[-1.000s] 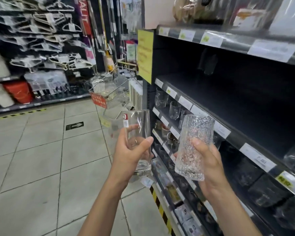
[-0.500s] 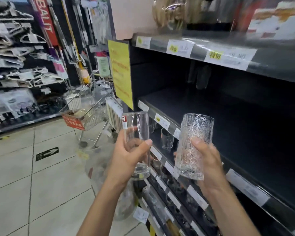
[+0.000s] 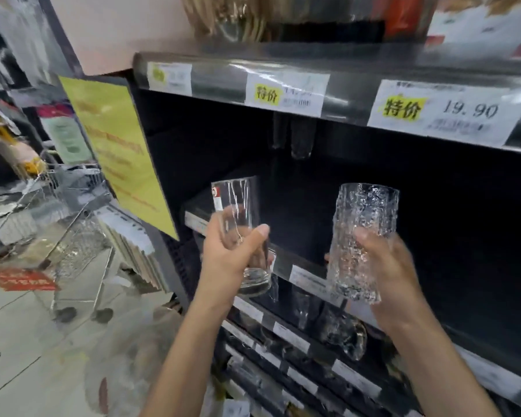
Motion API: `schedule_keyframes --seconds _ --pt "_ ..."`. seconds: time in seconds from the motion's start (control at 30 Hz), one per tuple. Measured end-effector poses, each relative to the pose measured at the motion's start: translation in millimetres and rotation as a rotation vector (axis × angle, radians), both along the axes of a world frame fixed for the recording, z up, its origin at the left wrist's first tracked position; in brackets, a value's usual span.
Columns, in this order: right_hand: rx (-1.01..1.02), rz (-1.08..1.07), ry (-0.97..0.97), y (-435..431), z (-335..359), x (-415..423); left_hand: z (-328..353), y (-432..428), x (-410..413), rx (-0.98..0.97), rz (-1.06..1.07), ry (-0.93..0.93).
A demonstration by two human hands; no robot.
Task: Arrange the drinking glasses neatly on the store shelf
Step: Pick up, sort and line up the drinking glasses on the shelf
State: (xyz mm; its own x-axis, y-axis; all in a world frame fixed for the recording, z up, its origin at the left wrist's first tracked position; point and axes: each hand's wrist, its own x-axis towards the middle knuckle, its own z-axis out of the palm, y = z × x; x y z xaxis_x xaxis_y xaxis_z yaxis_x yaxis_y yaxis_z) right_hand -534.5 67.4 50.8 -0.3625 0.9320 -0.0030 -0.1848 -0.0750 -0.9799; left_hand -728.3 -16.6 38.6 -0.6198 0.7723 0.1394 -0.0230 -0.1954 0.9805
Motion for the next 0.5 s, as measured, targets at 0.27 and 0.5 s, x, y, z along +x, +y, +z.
schedule_keyframes --seconds 0.27,0.5 --pt "0.022 -0.362 0.002 -10.6 -10.0 -7.2 2.0 49.5 -36.8 -0.008 -0.297 -0.038" --pt "0.07 -0.524 -0.141 -18.2 -10.5 -15.5 -7.4 76.1 -40.3 -0.019 -0.459 0.085"
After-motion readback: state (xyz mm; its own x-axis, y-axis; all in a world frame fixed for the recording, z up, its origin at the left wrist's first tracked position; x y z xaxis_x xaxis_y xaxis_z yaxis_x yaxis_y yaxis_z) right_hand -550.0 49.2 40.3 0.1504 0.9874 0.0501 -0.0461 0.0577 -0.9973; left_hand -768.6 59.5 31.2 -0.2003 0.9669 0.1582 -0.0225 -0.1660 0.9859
